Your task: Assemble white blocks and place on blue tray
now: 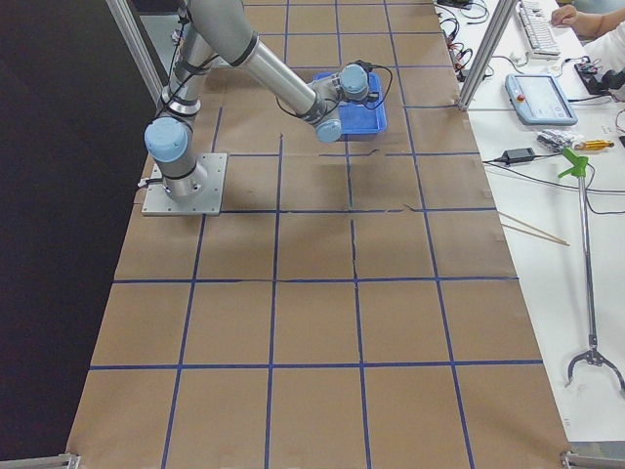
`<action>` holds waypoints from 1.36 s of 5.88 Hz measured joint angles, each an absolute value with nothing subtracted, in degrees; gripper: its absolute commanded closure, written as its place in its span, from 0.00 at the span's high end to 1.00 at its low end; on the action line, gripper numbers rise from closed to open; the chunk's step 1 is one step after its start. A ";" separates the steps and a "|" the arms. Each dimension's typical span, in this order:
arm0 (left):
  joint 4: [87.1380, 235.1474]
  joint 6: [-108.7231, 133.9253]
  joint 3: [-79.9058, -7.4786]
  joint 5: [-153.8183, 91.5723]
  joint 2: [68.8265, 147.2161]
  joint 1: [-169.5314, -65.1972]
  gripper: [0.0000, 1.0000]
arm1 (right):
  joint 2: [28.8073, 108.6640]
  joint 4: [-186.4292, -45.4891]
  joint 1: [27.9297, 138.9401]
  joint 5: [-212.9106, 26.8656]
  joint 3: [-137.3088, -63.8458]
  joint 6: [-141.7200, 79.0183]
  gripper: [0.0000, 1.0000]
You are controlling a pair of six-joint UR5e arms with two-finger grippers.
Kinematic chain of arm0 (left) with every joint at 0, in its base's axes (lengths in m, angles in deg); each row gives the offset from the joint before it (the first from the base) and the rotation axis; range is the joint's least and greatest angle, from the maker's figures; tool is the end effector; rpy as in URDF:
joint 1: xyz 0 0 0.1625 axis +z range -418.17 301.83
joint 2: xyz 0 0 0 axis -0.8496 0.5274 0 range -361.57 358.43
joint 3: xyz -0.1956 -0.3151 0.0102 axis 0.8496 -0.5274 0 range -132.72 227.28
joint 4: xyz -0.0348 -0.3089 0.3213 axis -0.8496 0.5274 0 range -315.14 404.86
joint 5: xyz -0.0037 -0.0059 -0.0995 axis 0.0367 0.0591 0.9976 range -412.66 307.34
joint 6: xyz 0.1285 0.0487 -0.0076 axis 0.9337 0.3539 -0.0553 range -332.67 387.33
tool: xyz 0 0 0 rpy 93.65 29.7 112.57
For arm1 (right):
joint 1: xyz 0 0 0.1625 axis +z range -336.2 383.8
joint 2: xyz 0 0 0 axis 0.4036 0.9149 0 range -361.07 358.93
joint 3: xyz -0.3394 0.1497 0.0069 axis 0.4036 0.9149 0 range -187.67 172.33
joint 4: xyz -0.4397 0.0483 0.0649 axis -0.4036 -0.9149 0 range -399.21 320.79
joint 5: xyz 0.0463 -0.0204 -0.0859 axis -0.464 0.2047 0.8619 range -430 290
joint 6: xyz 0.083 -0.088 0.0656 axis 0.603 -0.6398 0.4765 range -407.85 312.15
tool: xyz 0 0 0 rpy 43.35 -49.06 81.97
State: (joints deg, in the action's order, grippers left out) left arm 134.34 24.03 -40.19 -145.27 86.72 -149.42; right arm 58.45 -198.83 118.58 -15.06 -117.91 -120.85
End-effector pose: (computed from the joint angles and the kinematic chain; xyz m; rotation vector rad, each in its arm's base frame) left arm -0.1385 -0.5224 0.4362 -0.0583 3.0960 -0.1314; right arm 0.2606 -0.5695 0.0776 -1.7989 2.0051 -0.8472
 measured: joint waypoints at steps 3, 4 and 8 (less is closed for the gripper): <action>134.08 24.09 -40.14 -145.28 86.95 -149.69 1.00 | 58.94 -199.78 118.99 -15.15 -122.05 -124.98 0.26; 134.07 24.05 -40.14 -145.26 86.94 -149.68 1.00 | 59.07 -199.96 119.62 -15.16 -122.76 -125.32 0.26; 134.07 23.99 -40.24 -144.77 86.81 -149.63 1.00 | 58.57 -200.11 121.08 -15.07 -122.99 -124.90 0.26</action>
